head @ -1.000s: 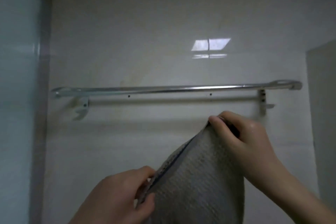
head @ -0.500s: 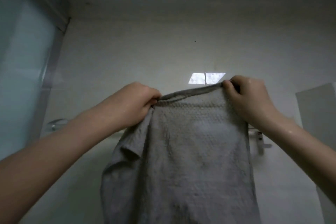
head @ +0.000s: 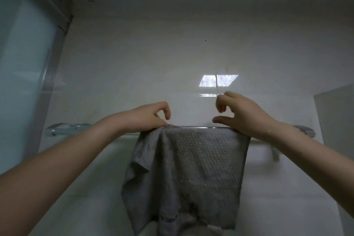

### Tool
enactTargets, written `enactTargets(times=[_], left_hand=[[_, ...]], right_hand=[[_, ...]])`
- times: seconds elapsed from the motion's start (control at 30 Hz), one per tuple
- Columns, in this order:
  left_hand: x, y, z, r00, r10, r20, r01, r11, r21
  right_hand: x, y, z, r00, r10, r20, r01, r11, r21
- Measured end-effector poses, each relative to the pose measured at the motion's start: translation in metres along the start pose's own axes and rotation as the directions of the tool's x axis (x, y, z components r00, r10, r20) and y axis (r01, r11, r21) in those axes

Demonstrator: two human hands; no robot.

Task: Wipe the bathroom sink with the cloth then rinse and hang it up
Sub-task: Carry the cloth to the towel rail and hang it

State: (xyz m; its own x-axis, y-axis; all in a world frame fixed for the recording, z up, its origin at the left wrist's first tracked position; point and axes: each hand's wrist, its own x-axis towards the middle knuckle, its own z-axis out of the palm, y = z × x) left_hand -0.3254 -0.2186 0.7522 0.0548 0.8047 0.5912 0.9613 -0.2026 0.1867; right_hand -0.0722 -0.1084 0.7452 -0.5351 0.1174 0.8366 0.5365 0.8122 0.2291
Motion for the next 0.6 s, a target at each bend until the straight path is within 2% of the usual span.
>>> enactTargets(times=[0.07,0.13,0.2,0.27,0.4,0.5,0.6], left_hand=[[-0.004,-0.002,-0.005,0.995,0.094,-0.038,-0.094,0.996,0.001],[-0.007,-0.001,-0.004,0.988,0.147,-0.056,-0.145,0.989,0.036],[-0.011,0.0,-0.002,0.98,0.175,-0.099,-0.171,0.984,0.05],[-0.021,-0.001,-0.003,0.974,0.173,-0.144,-0.172,0.985,0.017],[-0.044,-0.01,-0.013,0.978,0.183,-0.1,-0.189,0.981,-0.048],[-0.043,-0.017,-0.024,0.964,0.162,-0.212,-0.182,0.98,-0.079],[-0.027,-0.027,-0.035,0.945,0.143,-0.294,-0.146,0.989,0.013]], right_hand=[[-0.001,-0.006,0.003,0.997,-0.054,0.058,0.049,0.996,0.081],[-0.005,-0.01,0.008,0.99,-0.025,0.14,-0.001,0.984,0.177],[-0.011,-0.011,0.01,0.989,-0.023,0.145,-0.005,0.983,0.184],[-0.018,-0.012,0.007,0.984,-0.022,0.177,-0.019,0.974,0.226],[-0.021,-0.015,0.0,0.969,0.006,0.246,-0.079,0.955,0.286],[-0.017,-0.014,-0.003,0.959,0.066,0.277,-0.155,0.936,0.314],[-0.008,-0.008,-0.005,0.96,0.126,0.251,-0.204,0.928,0.313]])
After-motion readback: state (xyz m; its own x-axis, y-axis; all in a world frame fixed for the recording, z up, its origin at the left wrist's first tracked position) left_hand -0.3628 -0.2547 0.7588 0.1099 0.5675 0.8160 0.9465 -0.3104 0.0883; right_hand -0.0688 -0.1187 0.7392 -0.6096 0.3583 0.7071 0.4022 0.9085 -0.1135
